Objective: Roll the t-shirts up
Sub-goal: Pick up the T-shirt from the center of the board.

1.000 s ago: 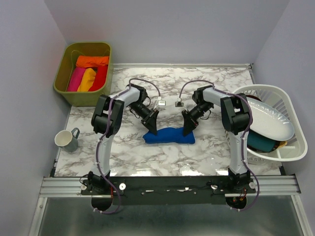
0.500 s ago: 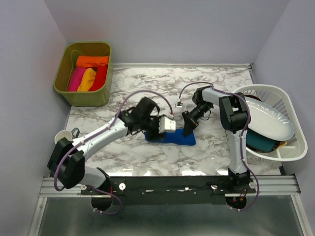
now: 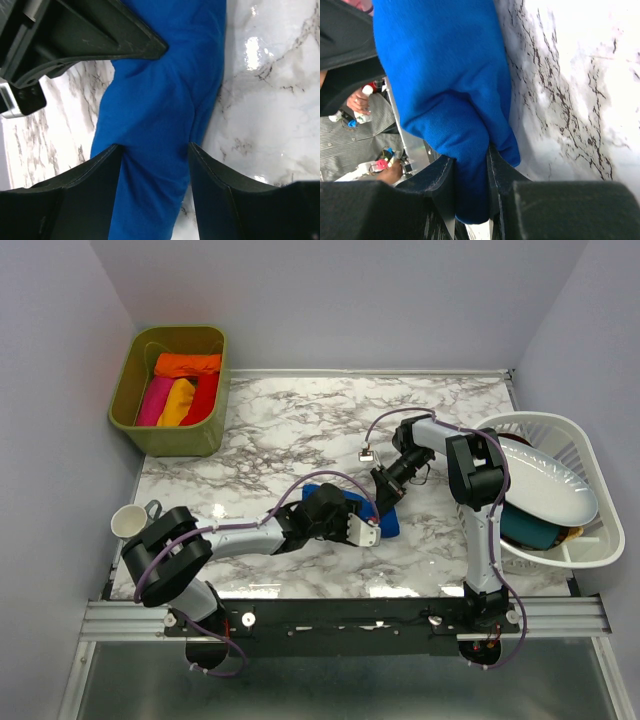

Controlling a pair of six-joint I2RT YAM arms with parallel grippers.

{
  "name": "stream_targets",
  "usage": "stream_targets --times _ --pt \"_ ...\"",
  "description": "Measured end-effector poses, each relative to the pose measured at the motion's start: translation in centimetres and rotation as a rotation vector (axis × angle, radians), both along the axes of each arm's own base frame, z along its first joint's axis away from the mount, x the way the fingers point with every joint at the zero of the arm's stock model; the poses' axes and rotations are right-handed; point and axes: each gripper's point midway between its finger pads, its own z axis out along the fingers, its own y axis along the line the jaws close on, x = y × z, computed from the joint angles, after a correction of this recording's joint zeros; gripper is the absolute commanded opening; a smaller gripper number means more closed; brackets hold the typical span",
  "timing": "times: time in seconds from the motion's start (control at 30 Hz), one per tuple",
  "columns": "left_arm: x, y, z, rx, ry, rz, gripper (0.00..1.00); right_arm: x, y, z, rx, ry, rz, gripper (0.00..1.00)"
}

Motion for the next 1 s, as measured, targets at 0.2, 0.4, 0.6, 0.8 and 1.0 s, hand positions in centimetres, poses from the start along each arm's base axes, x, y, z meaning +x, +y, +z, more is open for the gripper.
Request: stream_targets --times 0.2,0.4,0.6,0.8,1.0 --pt "0.3 -0.5 0.8 -0.013 -0.041 -0.006 0.68 0.0 0.0 0.0 -0.004 0.006 -0.003 0.27" --pt "0.0 -0.4 3.5 -0.054 -0.078 -0.036 0.73 0.0 0.0 0.0 -0.007 0.009 -0.006 0.28" --pt "0.1 -1.5 4.3 -0.052 0.038 -0.095 0.98 0.1 0.0 -0.1 -0.008 0.014 -0.007 0.28" --pt "-0.3 -2.2 2.9 0.0 0.177 -0.143 0.98 0.0 0.0 -0.1 -0.01 0.016 -0.008 0.28" --pt "-1.6 -0.6 0.1 0.076 0.248 -0.144 0.97 0.0 0.0 -0.1 -0.013 0.02 -0.011 0.28"
